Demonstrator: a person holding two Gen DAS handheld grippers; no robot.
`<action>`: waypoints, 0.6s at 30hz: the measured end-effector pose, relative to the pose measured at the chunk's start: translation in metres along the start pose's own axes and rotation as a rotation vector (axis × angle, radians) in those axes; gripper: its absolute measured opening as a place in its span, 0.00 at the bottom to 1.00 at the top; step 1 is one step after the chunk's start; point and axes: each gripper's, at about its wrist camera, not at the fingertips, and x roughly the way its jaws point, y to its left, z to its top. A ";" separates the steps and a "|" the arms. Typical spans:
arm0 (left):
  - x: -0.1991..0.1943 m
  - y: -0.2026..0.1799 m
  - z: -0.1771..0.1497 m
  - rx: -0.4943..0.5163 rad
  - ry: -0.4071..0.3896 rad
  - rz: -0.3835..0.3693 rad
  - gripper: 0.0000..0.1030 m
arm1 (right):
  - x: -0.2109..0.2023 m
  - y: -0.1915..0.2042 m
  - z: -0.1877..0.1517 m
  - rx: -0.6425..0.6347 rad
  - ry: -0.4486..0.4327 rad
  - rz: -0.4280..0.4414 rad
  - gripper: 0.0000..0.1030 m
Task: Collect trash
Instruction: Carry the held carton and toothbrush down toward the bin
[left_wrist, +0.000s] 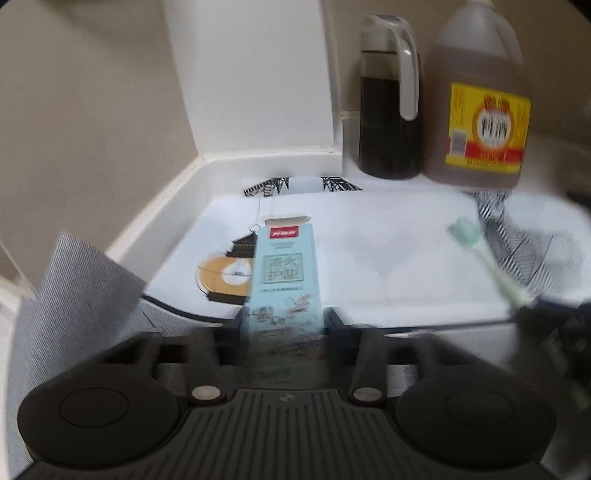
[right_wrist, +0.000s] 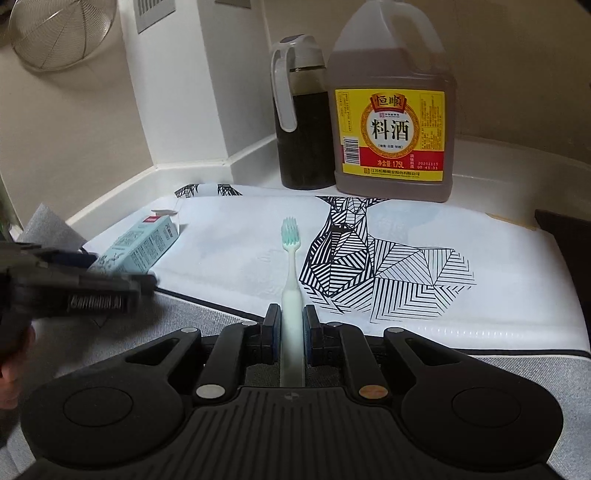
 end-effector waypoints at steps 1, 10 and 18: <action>-0.004 0.001 0.000 -0.016 -0.006 -0.003 0.42 | -0.001 0.001 0.000 -0.008 -0.001 0.005 0.14; -0.099 0.005 -0.013 -0.026 -0.142 0.019 0.42 | -0.016 0.002 0.002 0.029 -0.087 0.139 0.13; -0.228 0.029 -0.094 -0.075 -0.118 0.174 0.42 | -0.026 0.003 0.003 0.054 -0.133 0.205 0.13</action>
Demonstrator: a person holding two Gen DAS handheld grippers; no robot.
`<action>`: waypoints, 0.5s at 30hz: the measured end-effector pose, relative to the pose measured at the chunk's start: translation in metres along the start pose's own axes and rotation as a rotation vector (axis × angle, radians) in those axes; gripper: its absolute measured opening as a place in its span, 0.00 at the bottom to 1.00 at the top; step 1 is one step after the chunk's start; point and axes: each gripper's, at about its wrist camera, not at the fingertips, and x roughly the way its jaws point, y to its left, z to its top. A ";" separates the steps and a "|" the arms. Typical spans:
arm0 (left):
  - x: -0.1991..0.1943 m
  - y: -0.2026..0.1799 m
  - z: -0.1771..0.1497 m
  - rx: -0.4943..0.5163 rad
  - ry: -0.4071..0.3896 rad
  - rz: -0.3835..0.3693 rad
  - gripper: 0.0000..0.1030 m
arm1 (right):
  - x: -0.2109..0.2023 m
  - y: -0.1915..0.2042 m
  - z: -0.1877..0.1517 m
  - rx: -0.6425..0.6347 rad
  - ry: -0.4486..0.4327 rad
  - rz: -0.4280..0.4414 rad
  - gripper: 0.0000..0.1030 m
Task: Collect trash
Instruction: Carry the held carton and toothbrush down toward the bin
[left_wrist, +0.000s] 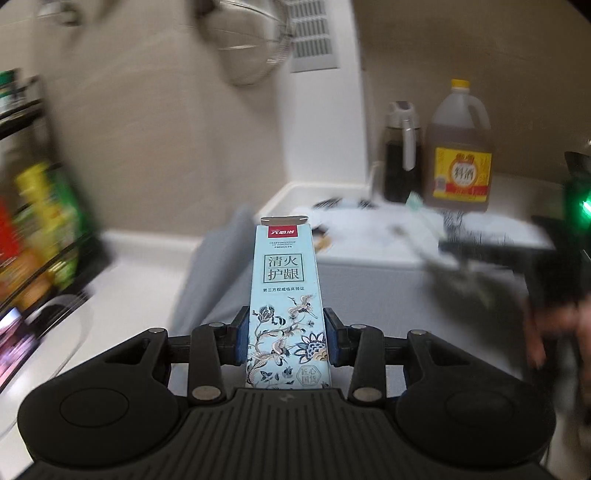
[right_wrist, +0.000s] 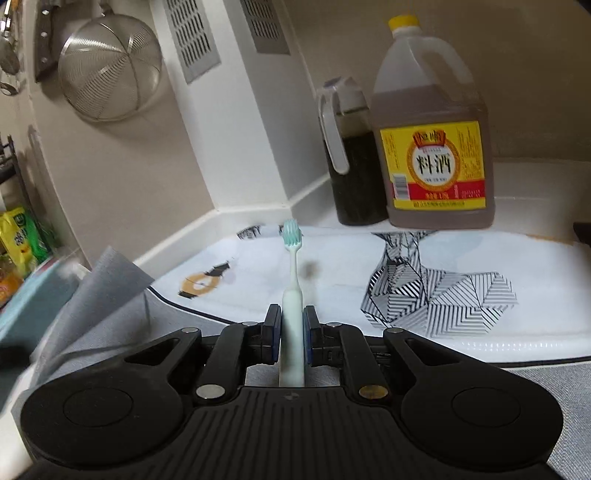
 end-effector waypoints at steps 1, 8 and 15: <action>-0.019 0.007 -0.010 -0.009 0.004 0.026 0.42 | -0.002 0.001 0.000 -0.001 -0.005 0.009 0.13; -0.123 0.042 -0.088 -0.027 0.025 0.171 0.42 | -0.055 0.010 -0.004 -0.004 0.033 0.035 0.13; -0.170 0.035 -0.147 -0.092 0.068 0.189 0.42 | -0.137 0.020 -0.022 -0.080 0.065 0.054 0.13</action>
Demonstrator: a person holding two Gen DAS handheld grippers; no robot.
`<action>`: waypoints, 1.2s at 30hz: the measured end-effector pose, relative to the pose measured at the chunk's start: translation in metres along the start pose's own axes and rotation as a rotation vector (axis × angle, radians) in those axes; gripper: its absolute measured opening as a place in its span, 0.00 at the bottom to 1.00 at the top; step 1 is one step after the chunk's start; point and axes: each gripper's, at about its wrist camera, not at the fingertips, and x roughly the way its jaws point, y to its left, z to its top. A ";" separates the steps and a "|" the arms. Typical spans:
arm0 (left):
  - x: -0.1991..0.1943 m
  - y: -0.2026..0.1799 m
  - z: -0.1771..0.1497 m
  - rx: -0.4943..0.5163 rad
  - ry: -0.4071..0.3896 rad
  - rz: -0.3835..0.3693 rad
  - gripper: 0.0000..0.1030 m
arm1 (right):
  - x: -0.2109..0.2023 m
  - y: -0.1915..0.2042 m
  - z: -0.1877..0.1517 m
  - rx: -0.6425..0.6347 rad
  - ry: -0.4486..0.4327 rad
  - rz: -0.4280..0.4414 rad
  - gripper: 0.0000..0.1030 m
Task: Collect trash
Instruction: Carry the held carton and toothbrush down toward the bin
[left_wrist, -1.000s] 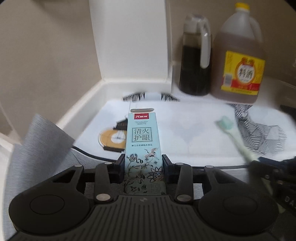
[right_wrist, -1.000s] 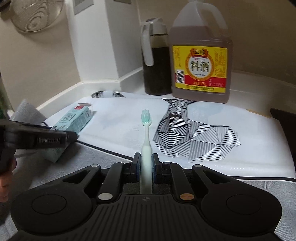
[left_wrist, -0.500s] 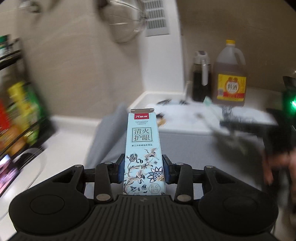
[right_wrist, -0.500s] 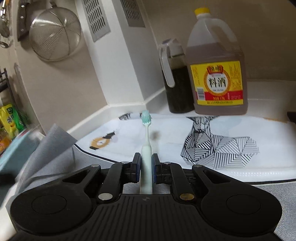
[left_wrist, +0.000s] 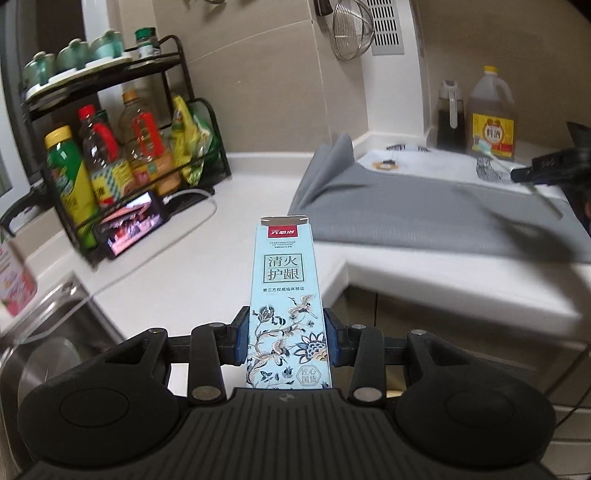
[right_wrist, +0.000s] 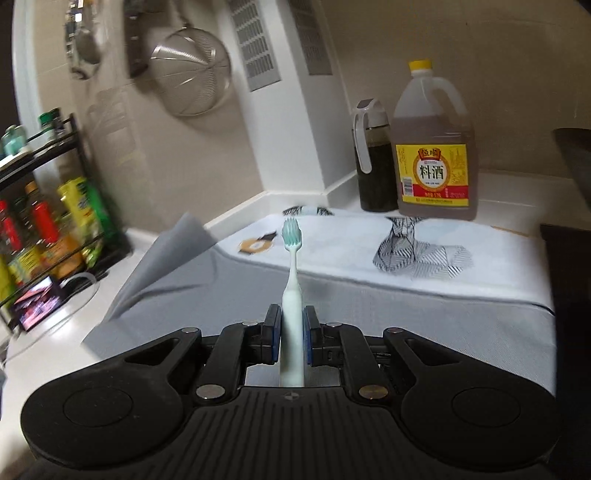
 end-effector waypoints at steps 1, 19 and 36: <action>-0.005 -0.002 -0.007 0.000 0.001 0.001 0.42 | -0.010 0.002 -0.004 -0.008 0.001 0.000 0.13; -0.066 -0.029 -0.081 -0.013 0.029 -0.023 0.42 | -0.140 0.065 -0.091 -0.218 0.058 0.134 0.13; -0.029 -0.039 -0.136 -0.036 0.219 -0.070 0.42 | -0.128 0.117 -0.201 -0.357 0.396 0.260 0.13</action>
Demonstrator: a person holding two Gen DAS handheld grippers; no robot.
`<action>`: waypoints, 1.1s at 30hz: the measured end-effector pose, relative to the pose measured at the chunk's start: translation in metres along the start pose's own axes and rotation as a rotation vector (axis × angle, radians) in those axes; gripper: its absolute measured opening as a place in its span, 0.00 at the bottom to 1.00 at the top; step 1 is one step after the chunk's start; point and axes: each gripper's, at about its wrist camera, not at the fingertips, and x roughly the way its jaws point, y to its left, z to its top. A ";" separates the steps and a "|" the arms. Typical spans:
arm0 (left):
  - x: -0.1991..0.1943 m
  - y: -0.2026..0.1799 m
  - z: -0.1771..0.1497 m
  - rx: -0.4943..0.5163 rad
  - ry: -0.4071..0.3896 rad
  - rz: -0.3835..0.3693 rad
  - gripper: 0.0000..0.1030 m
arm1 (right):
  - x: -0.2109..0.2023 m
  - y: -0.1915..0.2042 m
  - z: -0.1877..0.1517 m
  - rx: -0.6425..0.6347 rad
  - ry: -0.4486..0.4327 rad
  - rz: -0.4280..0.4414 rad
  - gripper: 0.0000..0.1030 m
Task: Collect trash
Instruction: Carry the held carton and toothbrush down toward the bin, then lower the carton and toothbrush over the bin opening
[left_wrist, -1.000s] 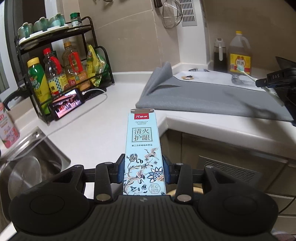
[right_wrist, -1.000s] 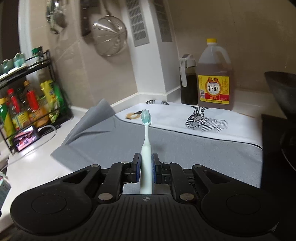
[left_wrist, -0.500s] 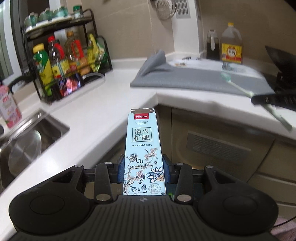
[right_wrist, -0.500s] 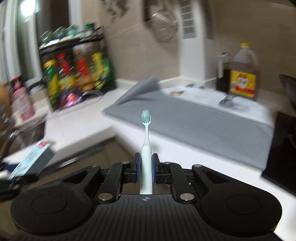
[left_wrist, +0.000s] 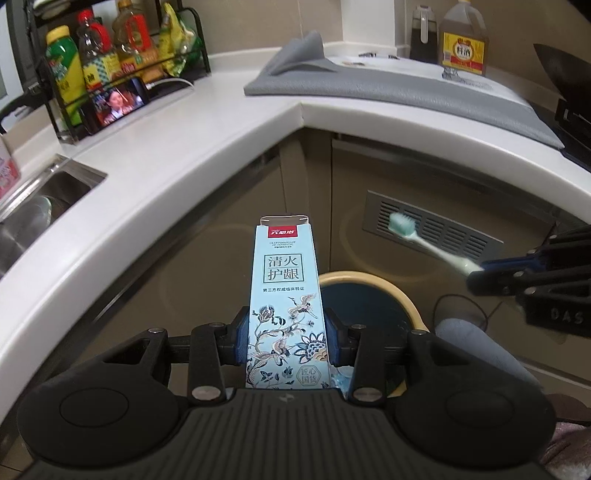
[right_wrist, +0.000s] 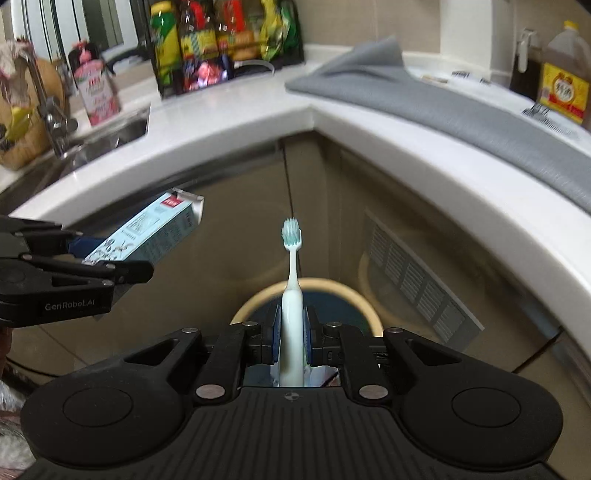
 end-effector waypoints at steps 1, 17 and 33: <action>0.003 0.000 0.000 0.000 0.006 -0.002 0.42 | 0.003 0.001 -0.001 -0.002 0.012 0.001 0.13; 0.051 -0.010 0.001 -0.001 0.127 -0.063 0.42 | 0.055 -0.014 -0.004 0.051 0.171 0.011 0.13; 0.089 -0.009 0.003 -0.016 0.194 -0.091 0.42 | 0.093 -0.025 -0.006 0.135 0.276 0.015 0.13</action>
